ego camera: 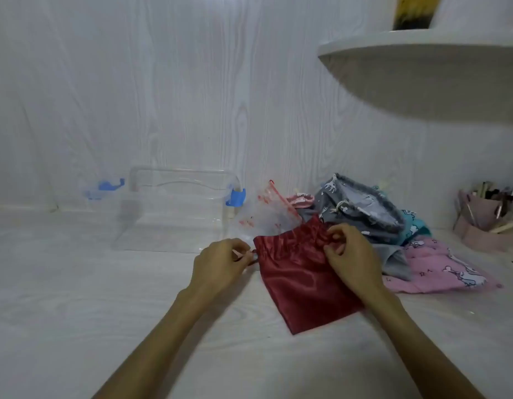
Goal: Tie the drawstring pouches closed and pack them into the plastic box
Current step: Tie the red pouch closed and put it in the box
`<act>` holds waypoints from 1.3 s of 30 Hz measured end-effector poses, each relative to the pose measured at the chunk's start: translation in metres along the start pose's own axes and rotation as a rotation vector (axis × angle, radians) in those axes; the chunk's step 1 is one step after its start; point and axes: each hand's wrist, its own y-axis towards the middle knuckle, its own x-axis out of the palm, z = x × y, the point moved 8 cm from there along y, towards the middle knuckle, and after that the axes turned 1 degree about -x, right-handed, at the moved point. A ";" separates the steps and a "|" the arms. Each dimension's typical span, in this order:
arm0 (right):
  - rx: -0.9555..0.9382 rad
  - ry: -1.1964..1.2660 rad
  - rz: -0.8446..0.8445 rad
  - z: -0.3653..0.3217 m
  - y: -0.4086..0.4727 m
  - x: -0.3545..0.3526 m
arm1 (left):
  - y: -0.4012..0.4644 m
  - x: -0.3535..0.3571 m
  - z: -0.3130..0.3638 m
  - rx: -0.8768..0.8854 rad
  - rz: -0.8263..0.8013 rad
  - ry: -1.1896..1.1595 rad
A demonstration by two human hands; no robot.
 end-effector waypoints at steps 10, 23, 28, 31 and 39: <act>-0.132 -0.153 -0.021 -0.010 0.017 0.022 | 0.018 0.003 -0.004 0.042 -0.031 0.093; 0.427 1.391 -0.168 0.013 0.009 0.013 | 0.012 -0.031 -0.055 -0.173 0.081 -0.209; -0.028 0.374 -0.081 0.017 0.008 -0.002 | 0.008 -0.037 -0.067 -0.258 0.159 0.095; -0.023 0.279 0.038 0.030 0.009 -0.020 | 0.003 -0.055 -0.074 -0.273 0.284 0.177; 0.038 -0.054 -0.041 0.025 0.008 -0.024 | 0.006 -0.047 -0.043 -0.086 0.148 0.274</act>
